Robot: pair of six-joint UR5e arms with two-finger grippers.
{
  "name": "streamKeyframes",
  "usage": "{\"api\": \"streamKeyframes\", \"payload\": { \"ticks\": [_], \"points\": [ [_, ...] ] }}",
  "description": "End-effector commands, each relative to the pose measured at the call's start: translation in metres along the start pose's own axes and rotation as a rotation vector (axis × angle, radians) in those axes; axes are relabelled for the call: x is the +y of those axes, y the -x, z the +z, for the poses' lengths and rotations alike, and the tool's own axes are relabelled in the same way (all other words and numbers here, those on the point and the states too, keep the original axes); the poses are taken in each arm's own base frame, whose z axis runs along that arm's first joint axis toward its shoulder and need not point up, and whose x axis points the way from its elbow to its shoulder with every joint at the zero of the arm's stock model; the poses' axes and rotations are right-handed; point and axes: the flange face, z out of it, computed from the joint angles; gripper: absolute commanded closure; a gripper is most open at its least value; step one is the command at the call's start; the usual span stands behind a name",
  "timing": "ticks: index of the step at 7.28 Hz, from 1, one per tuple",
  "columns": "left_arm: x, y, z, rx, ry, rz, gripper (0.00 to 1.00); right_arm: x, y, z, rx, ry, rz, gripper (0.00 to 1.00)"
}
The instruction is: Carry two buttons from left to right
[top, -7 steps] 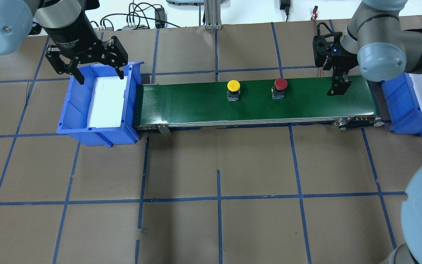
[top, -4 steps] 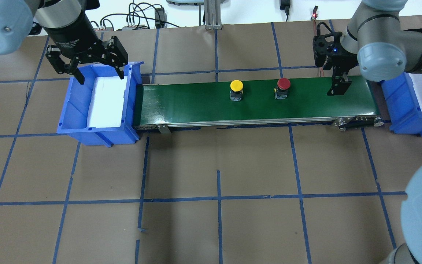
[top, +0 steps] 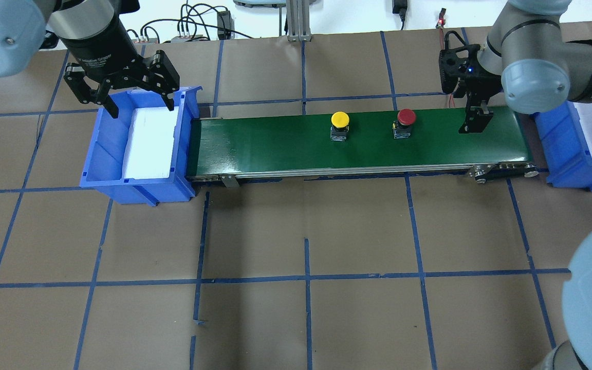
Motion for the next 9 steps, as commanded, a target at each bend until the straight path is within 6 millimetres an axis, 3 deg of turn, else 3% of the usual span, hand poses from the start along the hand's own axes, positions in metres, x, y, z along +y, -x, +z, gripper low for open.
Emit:
{"api": "streamKeyframes", "payload": {
  "ticks": [1,6,9],
  "points": [
    [0.0,0.001,-0.001,0.0,-0.003,-0.002,0.0,0.0,0.001,0.003,-0.006,0.0,0.0,0.01],
    [0.002,0.001,-0.003,-0.003,-0.005,0.0,0.0,0.001,-0.002,-0.004,0.006,0.015,-0.002,0.01],
    [0.003,-0.001,-0.002,0.001,0.0,0.0,0.0,-0.001,0.001,0.009,-0.02,-0.001,-0.001,0.01]
  ]
}}
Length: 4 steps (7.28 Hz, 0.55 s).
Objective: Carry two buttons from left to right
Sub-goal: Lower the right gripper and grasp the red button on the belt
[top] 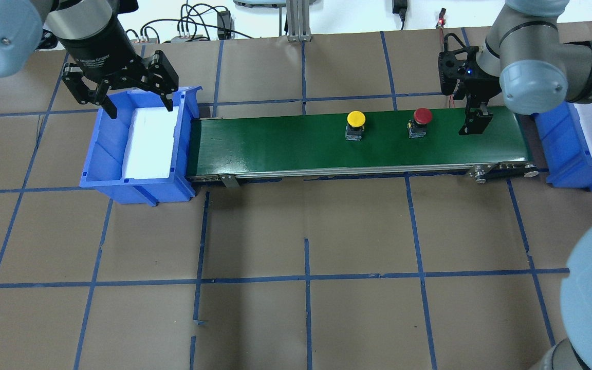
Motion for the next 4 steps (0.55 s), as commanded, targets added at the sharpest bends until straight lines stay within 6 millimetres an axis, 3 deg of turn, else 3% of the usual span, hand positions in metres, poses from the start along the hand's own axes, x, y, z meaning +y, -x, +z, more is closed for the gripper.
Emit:
{"api": "streamKeyframes", "payload": {
  "ticks": [1,4],
  "points": [
    [-0.0006,-0.0005,0.0006,-0.001,0.0,0.0,0.0,-0.0015,0.0007,0.0049,-0.011,-0.007,0.0,0.01],
    [0.0003,0.0017,0.0,-0.006,0.001,-0.002,0.0,-0.0034,0.001,0.0051,-0.013,-0.007,0.005,0.01]
  ]
}}
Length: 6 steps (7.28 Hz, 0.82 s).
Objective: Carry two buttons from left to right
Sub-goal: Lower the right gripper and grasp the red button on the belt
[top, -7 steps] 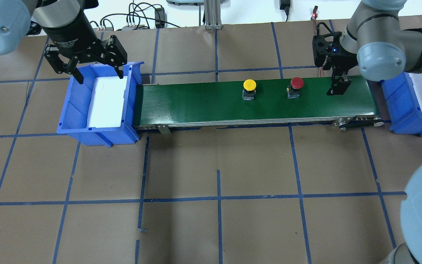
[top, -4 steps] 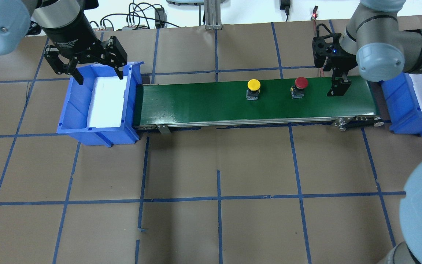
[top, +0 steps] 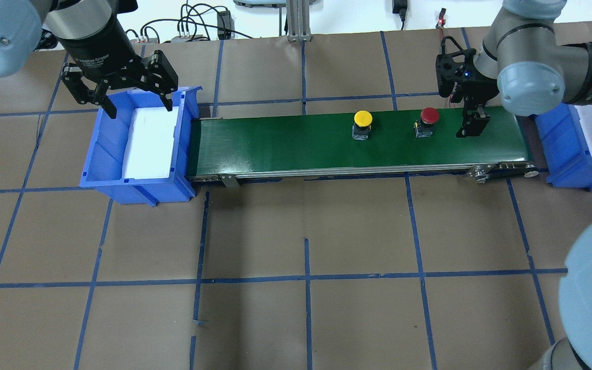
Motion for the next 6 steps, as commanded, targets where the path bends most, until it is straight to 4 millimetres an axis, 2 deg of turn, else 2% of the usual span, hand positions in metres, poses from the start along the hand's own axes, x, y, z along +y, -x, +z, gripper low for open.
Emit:
{"api": "streamKeyframes", "payload": {
  "ticks": [1,6],
  "points": [
    [-0.0001,0.0013,0.0002,-0.003,0.0,-0.002,0.0,-0.0004,0.0002,0.0009,-0.003,0.001,0.004,0.01],
    [0.001,0.0004,-0.0003,-0.002,0.002,0.0,0.0,0.0005,-0.0015,0.0032,0.0,0.007,0.002,0.01]
  ]
}}
